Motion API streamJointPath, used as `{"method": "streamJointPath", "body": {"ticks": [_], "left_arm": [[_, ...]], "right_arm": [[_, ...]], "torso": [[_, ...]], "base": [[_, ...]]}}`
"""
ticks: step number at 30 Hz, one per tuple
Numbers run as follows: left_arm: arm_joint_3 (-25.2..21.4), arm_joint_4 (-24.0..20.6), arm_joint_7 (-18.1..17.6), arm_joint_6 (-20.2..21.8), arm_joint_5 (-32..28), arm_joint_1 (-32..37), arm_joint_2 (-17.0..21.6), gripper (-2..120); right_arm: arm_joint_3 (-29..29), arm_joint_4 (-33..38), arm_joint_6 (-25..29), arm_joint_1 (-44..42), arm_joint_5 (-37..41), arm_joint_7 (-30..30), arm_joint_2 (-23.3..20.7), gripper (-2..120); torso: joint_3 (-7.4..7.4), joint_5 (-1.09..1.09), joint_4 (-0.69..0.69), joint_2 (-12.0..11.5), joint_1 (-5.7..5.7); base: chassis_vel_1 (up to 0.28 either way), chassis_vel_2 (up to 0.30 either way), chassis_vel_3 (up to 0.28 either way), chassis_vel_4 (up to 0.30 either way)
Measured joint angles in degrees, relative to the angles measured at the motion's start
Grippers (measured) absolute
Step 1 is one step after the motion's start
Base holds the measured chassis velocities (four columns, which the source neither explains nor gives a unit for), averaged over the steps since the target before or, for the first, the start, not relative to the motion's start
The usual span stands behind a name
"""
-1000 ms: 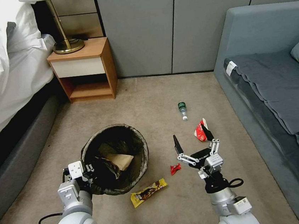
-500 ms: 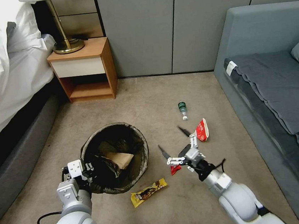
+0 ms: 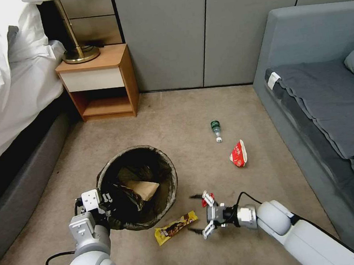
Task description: Pick up the trash bin, then pick up the garbage from the floor and place it into the trash bin.
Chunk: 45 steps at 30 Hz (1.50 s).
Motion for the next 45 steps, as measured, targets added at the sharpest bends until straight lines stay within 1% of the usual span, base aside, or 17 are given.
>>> {"method": "streamJointPath", "body": {"ticks": [2, 8, 13, 16, 24, 28, 36, 45], "left_arm": [[-0.13, -0.01, 0.03, -0.22, 0.11, 0.22, -0.21, 0], [-0.11, 0.07, -0.02, -0.69, 0.46, 0.45, -0.61, 0], [0.49, 0.35, -0.04, -0.92, 0.91, 0.45, -0.93, 0], [0.54, 0.38, -0.04, -1.08, 1.09, 0.6, -0.91, 0], [0.53, 0.38, -0.07, -1.71, 1.13, 1.32, -0.96, 0], [0.41, 0.41, -0.06, -1.77, 1.13, 1.37, -0.94, 0], [0.4, 0.68, -0.06, -1.77, 1.07, 1.02, -0.87, 0], [0.52, 0.74, -0.04, -1.77, 1.14, 1.19, -0.86, 0]], "right_arm": [[-1.23, -2.7, 0.01, 0.22, 0.08, -2.54, 1.21, 100], [-2.48, -5.73, 0.65, 0.71, -1.02, -4.31, 3.2, 100], [-3.07, -8.7, 1.3, 1.51, -2.2, -4.14, 4.57, 100], [-3.36, -11.56, 1.69, 2.41, -2.72, -2.93, 6.26, 100], [-3.84, -15.73, 2.44, 4.35, -4.3, -1.1, 9.51, 100], [-3.82, -16.54, 2.5, 5.11, -4.62, -0.77, 10.07, 100], [-3.6, -16.34, 2.27, 6.18, -3.94, 0.24, 9.1, 100], [-3.28, -17.74, 2.28, 6.93, -3.93, 1.09, 9.45, 100]], "torso": [[0.0, 0.0, -0.02, 0.0, 0.0], [0.0, 0.0, -0.01, 0.0, 0.0], [0.0, -0.01, -0.02, 0.01, 0.0], [0.0, -0.01, -0.01, 0.01, 0.0], [0.0, 0.0, -0.01, 0.01, 0.0], [-0.01, -0.01, -0.01, 0.01, 0.0], [-0.01, -0.01, -0.01, 0.0, 0.0], [-0.01, -0.01, -0.01, 0.0, 0.0]], "base": [[0.0, 0.0, 0.0, 0.0], [0.0, 0.0, 0.0, 0.0], [0.0, 0.0, 0.0, 0.0], [0.0, 0.0, 0.0, 0.0], [0.0, 0.0, 0.0, 0.0], [0.0, 0.0, 0.0, 0.0], [0.0, 0.0, 0.0, 0.0], [0.0, 0.0, 0.0, 0.0]]}}
